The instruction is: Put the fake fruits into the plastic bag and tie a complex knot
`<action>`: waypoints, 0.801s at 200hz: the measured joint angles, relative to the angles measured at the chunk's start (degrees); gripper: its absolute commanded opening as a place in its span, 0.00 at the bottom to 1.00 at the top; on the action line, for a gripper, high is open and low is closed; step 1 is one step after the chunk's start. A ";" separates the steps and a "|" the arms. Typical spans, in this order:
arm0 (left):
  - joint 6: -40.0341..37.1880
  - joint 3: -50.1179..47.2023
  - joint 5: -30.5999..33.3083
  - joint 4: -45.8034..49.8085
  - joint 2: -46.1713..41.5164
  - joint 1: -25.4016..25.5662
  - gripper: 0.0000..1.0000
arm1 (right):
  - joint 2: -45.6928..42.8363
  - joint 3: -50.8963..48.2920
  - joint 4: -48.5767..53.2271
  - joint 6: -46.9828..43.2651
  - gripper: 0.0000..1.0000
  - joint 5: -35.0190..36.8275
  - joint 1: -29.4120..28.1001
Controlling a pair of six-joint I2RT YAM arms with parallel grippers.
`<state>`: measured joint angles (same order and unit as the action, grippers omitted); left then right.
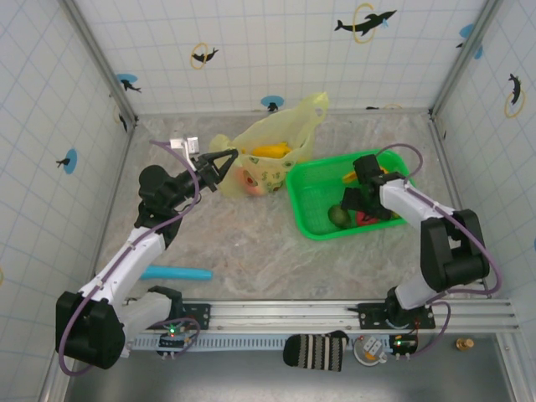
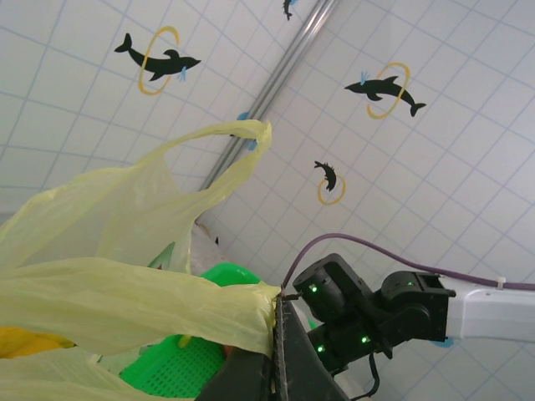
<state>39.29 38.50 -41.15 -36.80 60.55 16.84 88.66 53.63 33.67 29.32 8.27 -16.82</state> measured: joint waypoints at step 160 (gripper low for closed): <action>0.00 0.00 0.00 0.00 -0.02 0.00 0.00 | -3.23 -4.63 0.92 -0.79 0.75 -2.21 0.07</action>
<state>39.29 38.50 -41.15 -36.80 60.53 16.84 85.43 48.99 34.59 28.53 6.07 -16.75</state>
